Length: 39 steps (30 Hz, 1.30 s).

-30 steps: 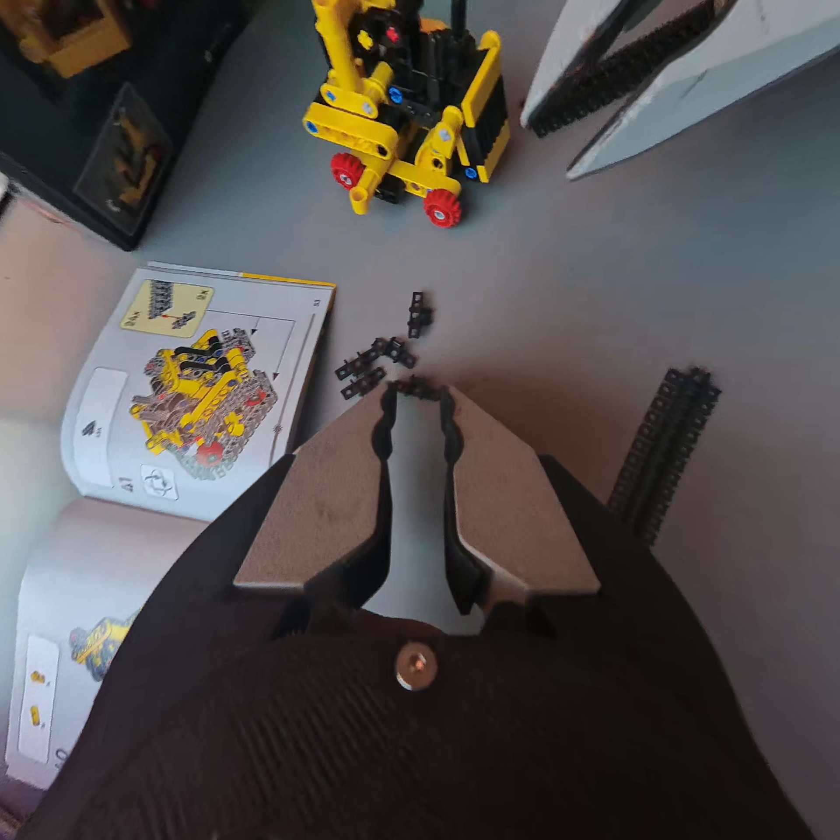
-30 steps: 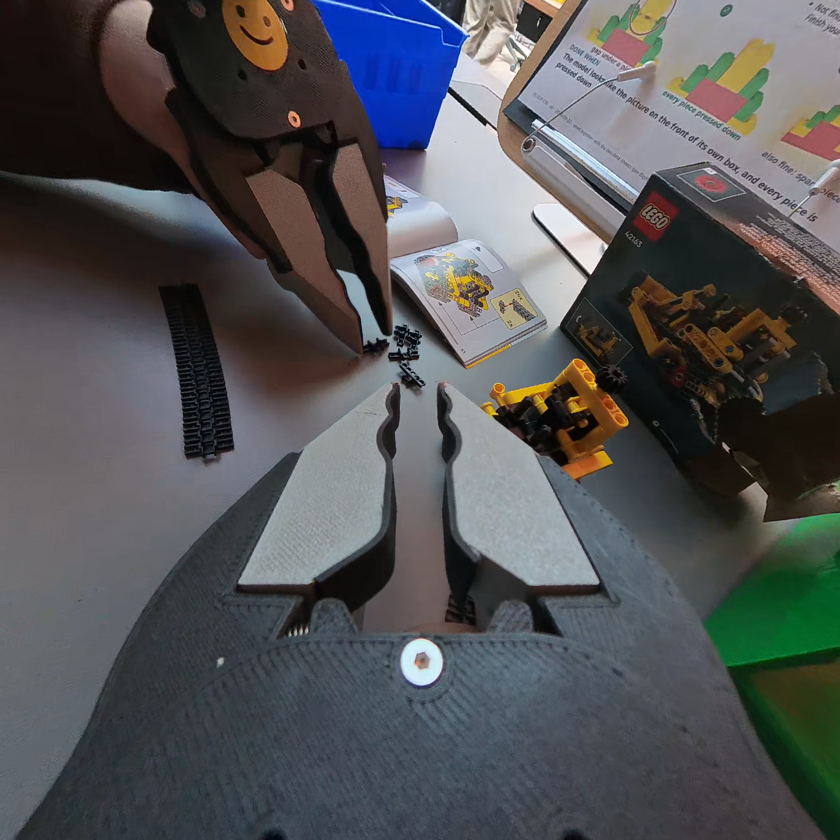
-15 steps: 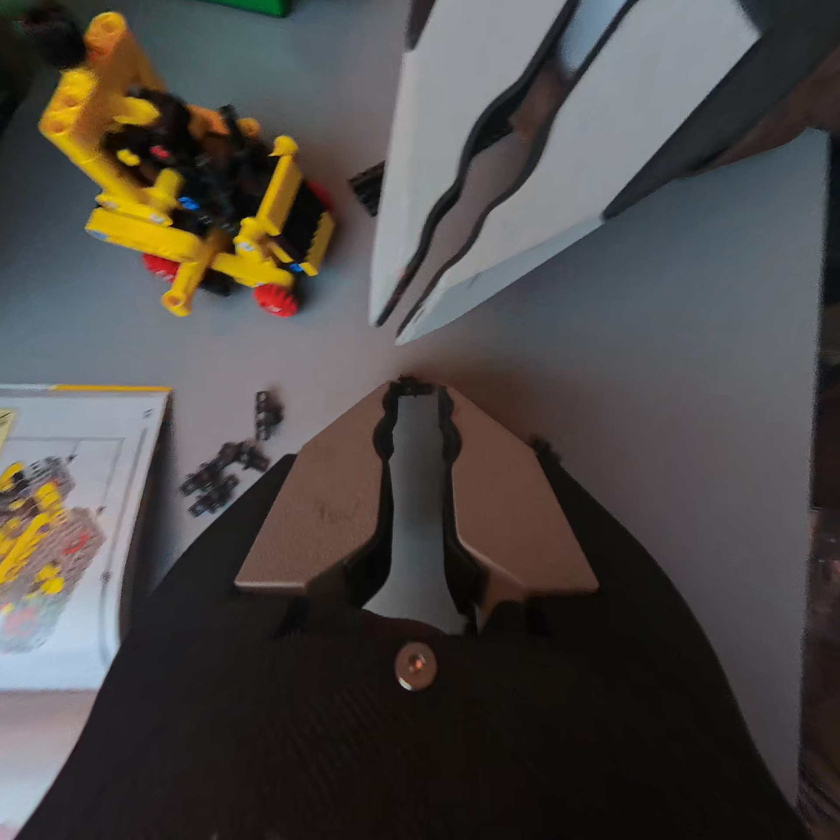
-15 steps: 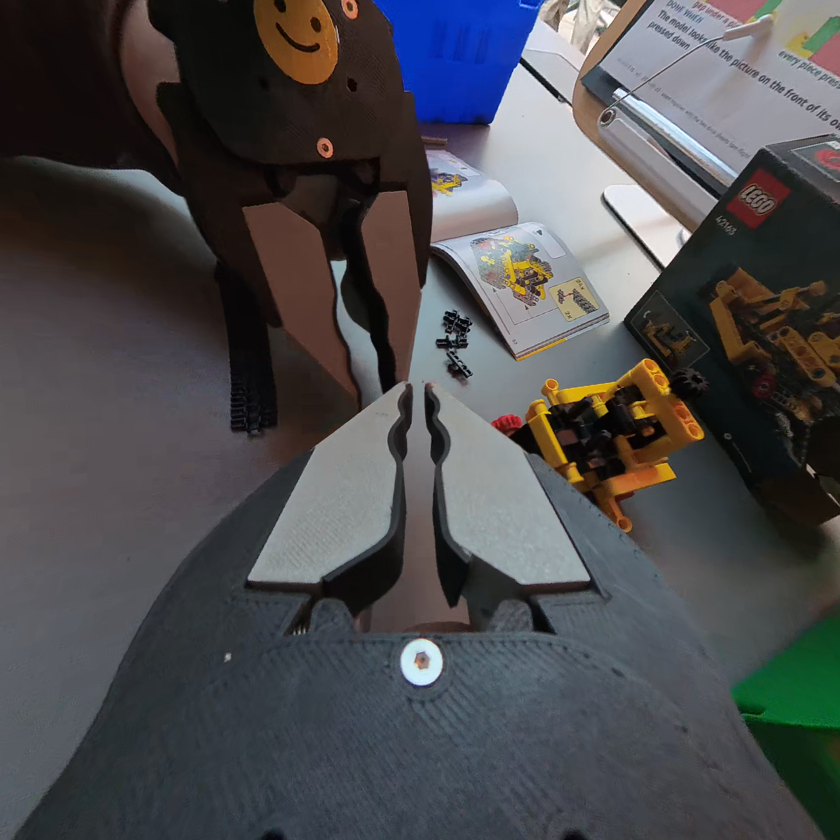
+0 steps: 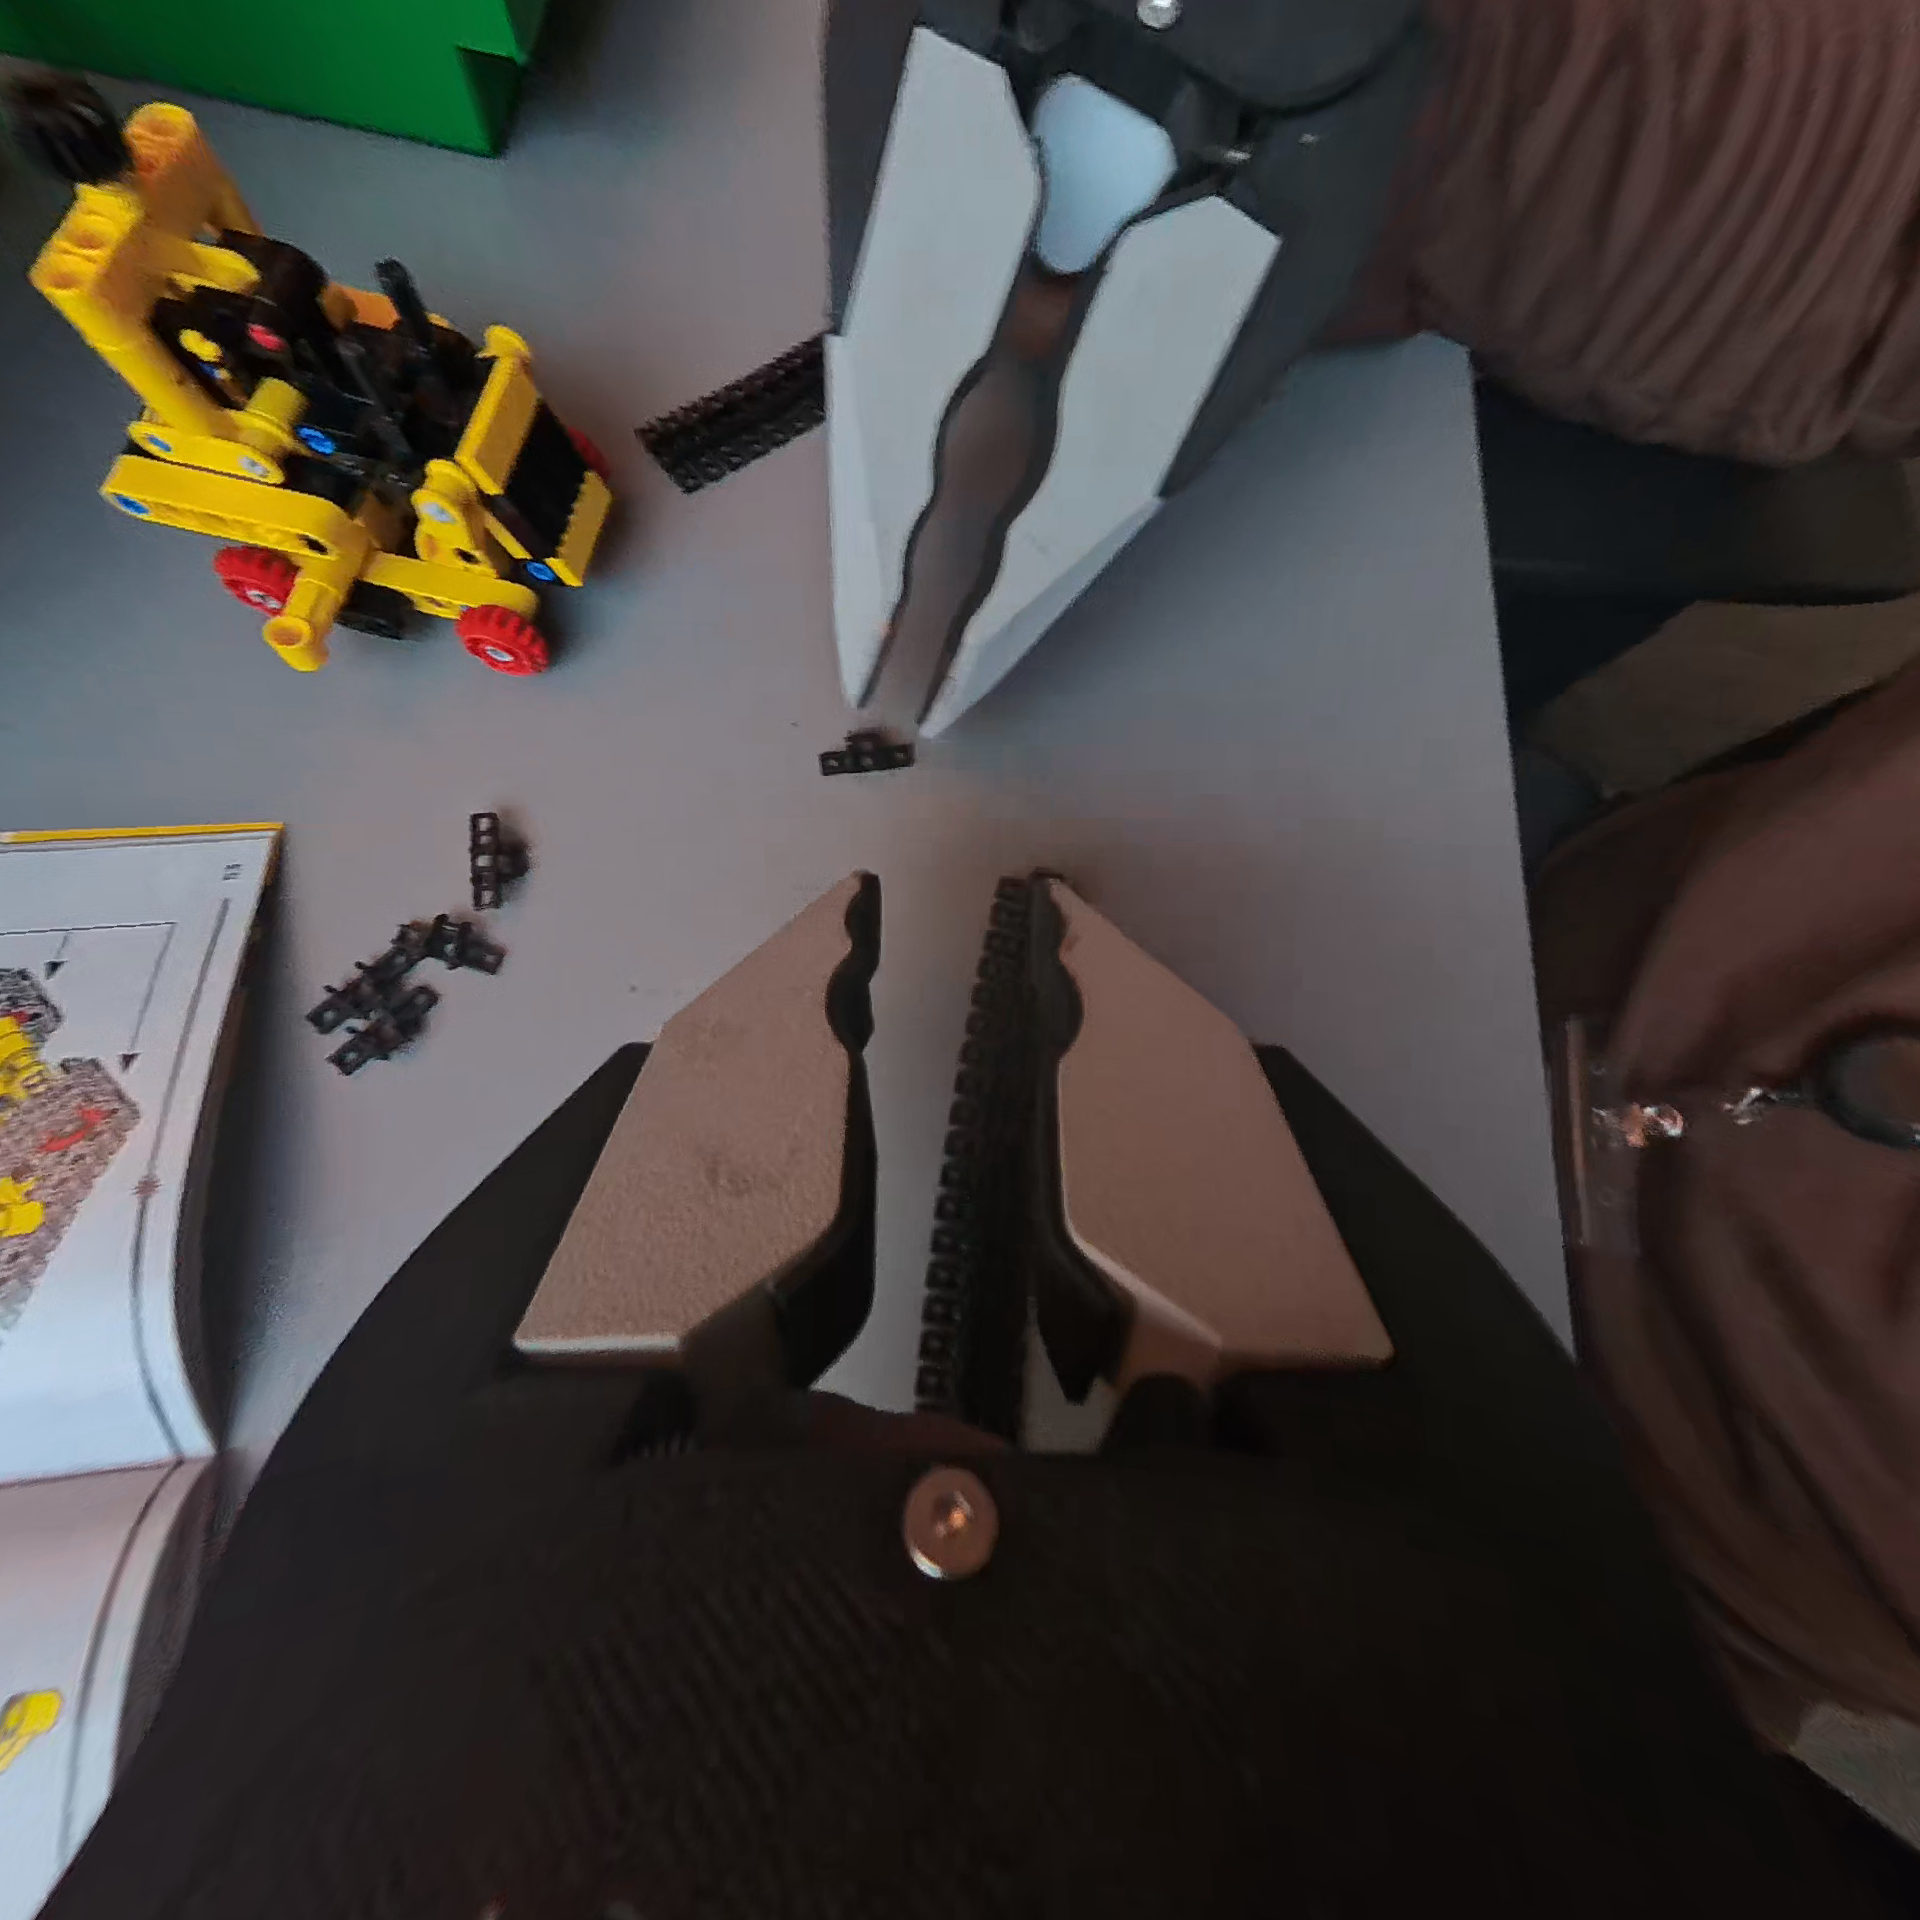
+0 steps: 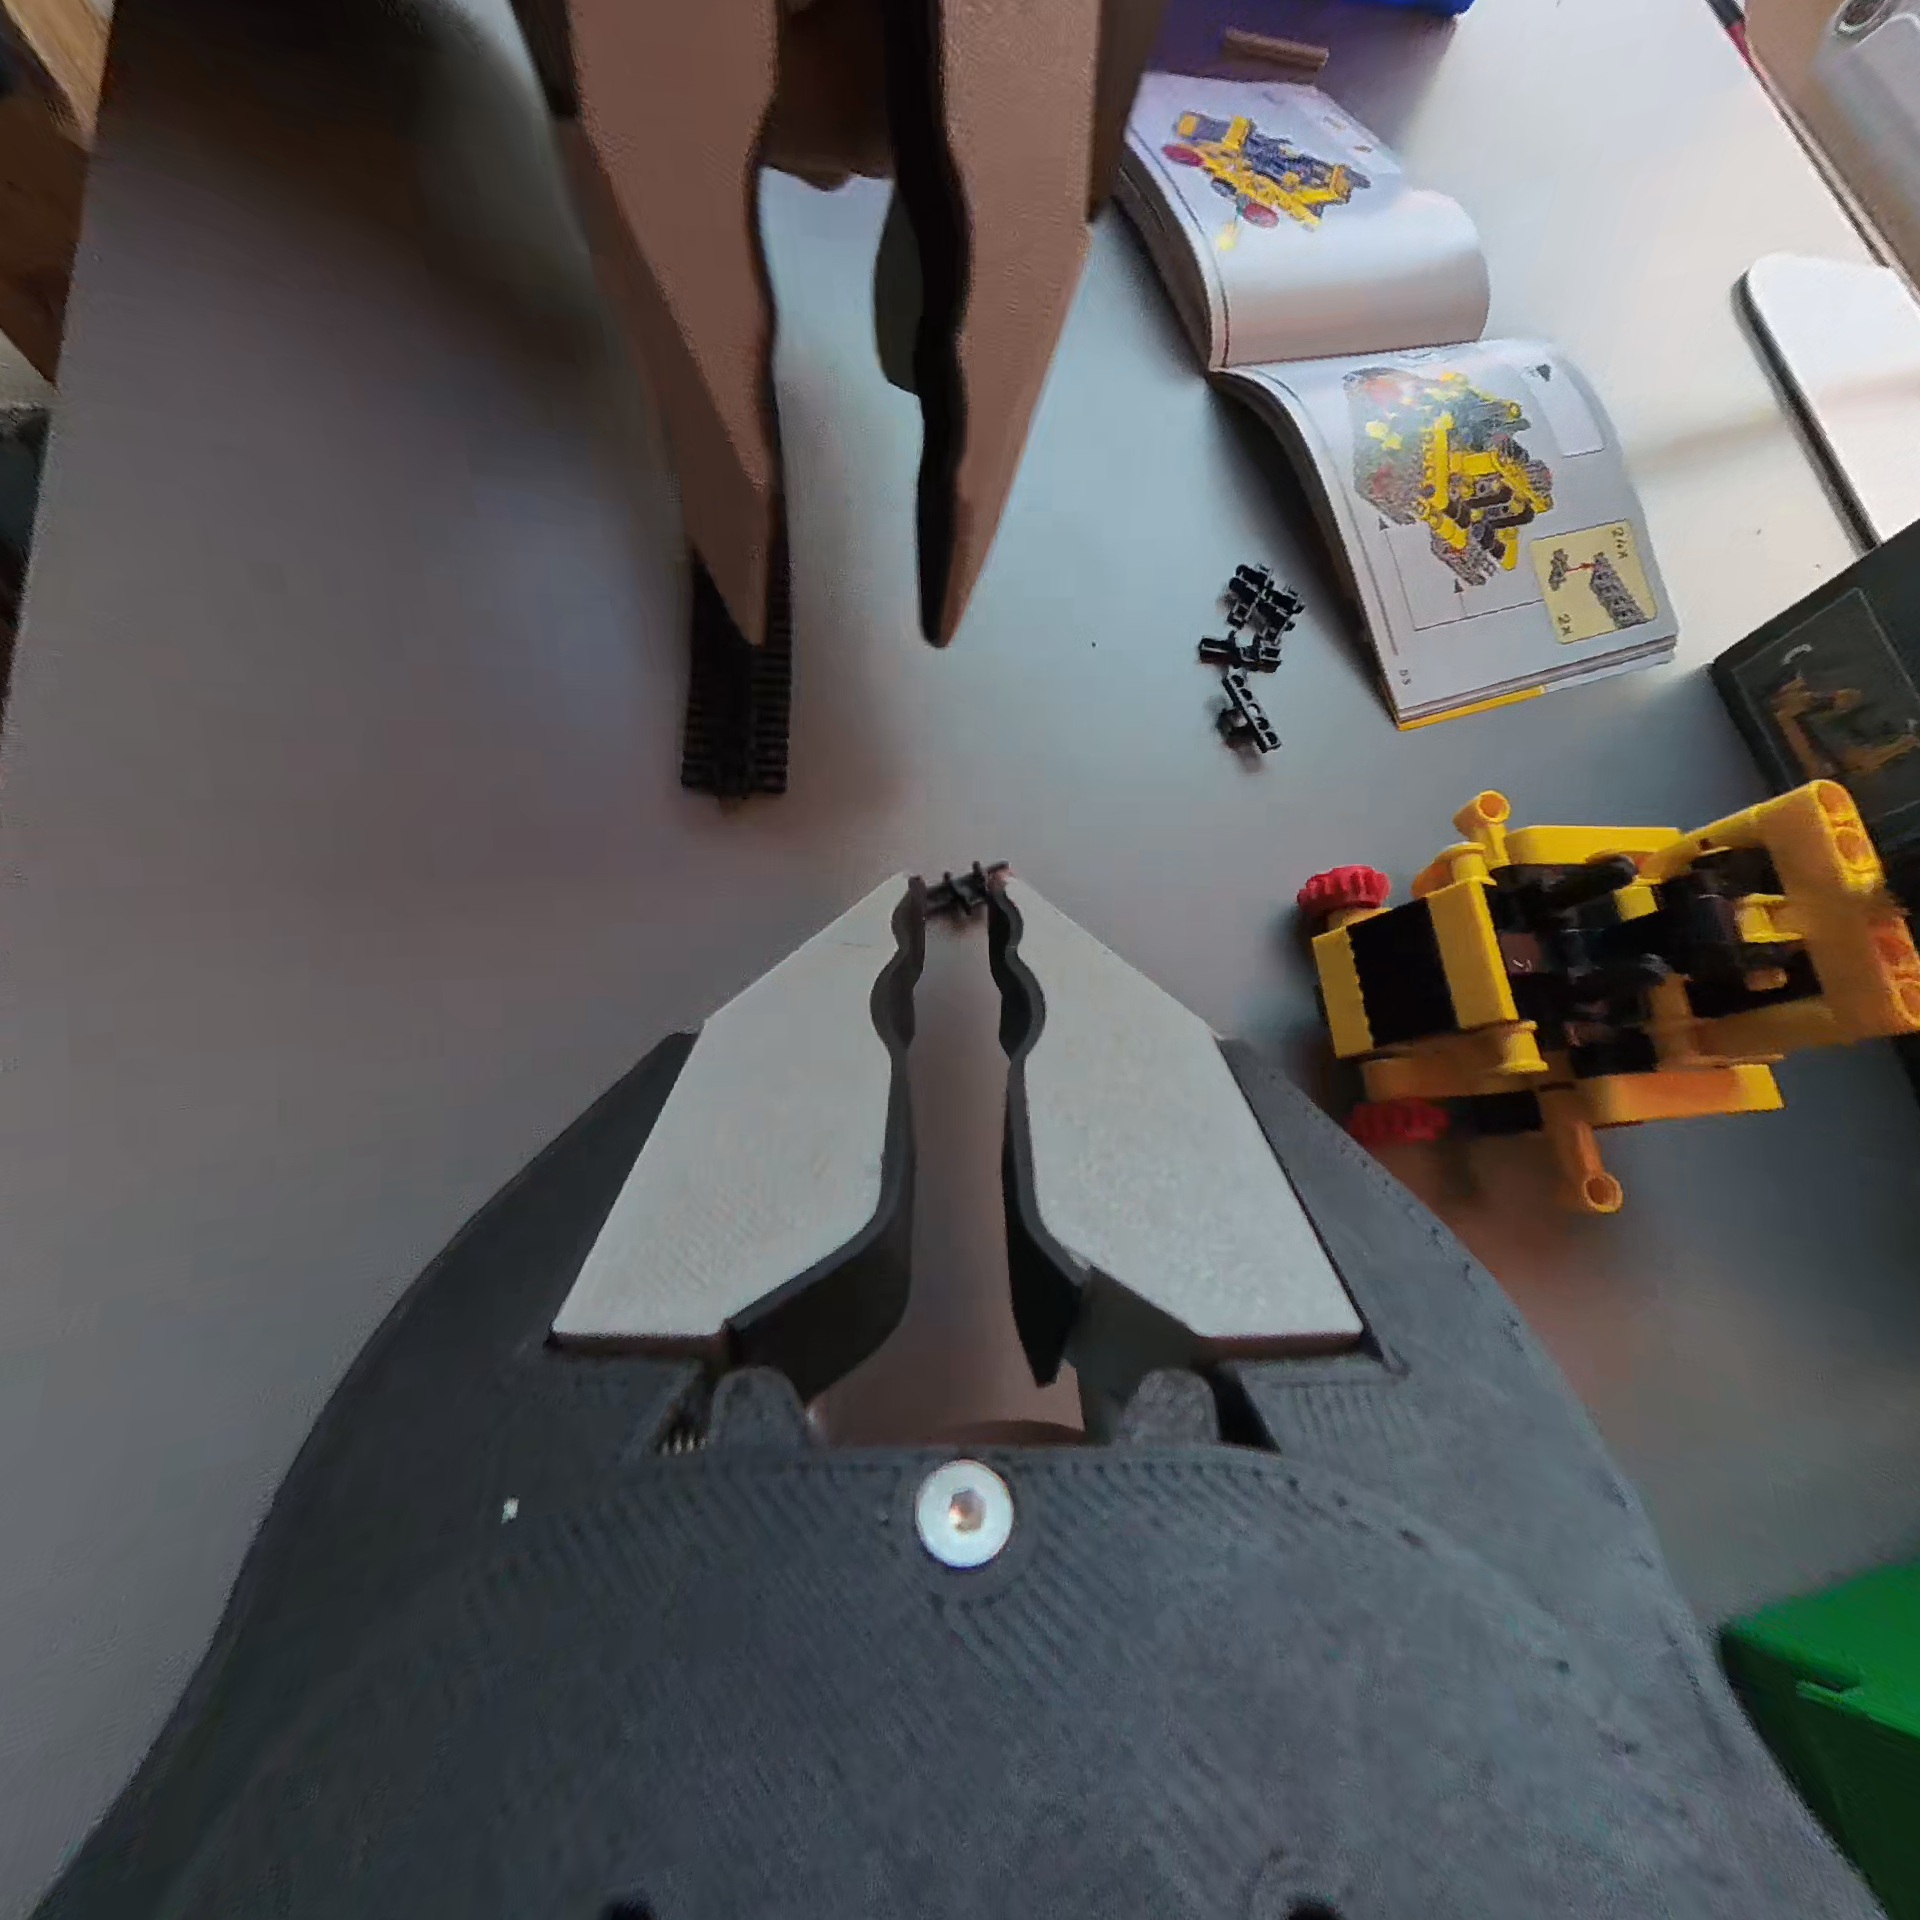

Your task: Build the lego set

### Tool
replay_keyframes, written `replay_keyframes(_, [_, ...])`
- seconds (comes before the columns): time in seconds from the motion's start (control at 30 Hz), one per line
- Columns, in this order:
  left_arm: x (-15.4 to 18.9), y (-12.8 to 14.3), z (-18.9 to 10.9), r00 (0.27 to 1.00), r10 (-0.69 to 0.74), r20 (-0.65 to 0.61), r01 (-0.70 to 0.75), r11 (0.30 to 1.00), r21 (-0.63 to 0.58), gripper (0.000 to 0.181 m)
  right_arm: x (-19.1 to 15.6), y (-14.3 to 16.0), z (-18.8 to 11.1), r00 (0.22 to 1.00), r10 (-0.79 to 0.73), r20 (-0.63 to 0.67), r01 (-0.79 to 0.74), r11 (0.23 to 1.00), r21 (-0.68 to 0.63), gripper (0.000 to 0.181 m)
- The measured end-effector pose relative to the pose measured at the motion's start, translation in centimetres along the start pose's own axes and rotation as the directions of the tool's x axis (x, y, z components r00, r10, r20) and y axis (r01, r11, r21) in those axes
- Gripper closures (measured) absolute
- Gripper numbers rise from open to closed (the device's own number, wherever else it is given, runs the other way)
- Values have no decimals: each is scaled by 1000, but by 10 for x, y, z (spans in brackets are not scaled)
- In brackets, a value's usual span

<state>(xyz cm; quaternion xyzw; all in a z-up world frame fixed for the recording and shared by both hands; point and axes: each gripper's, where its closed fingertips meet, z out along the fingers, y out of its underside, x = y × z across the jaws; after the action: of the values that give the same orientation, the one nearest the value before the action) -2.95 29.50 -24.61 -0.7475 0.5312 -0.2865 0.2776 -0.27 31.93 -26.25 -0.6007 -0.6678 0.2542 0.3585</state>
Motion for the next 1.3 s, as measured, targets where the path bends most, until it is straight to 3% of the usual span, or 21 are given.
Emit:
replay_keyframes(0.1, [14, 4, 5, 998, 39, -46, -39, 999, 3, 155, 8, 5, 1, 1000, -9, -5, 9, 1000, -21, 173])
replay_keyframes(0.23, [15, 9, 6, 995, 93, -45, -93, 996, 7, 155, 3, 2, -1, 996, -20, 86, 19, 1000, 12, 172])
replay_keyframes(0.4, [6, 12, -5, 998, 47, -38, -45, 998, 53, 156, 2, 1, -2, 992, -48, 117, 45, 999, 31, 176])
replay_keyframes(0.67, [-12, -6, -29, 998, 5, 66, -20, 974, 226, 158, 4, 5, 3, 985, -92, 143, 93, 996, 5, 173])
replay_keyframes(1.3, [-1, 9, -8, 1000, -29, 1, 28, 989, 148, 157, 1, 7, 10, 968, -115, 221, 122, 992, -16, 179])
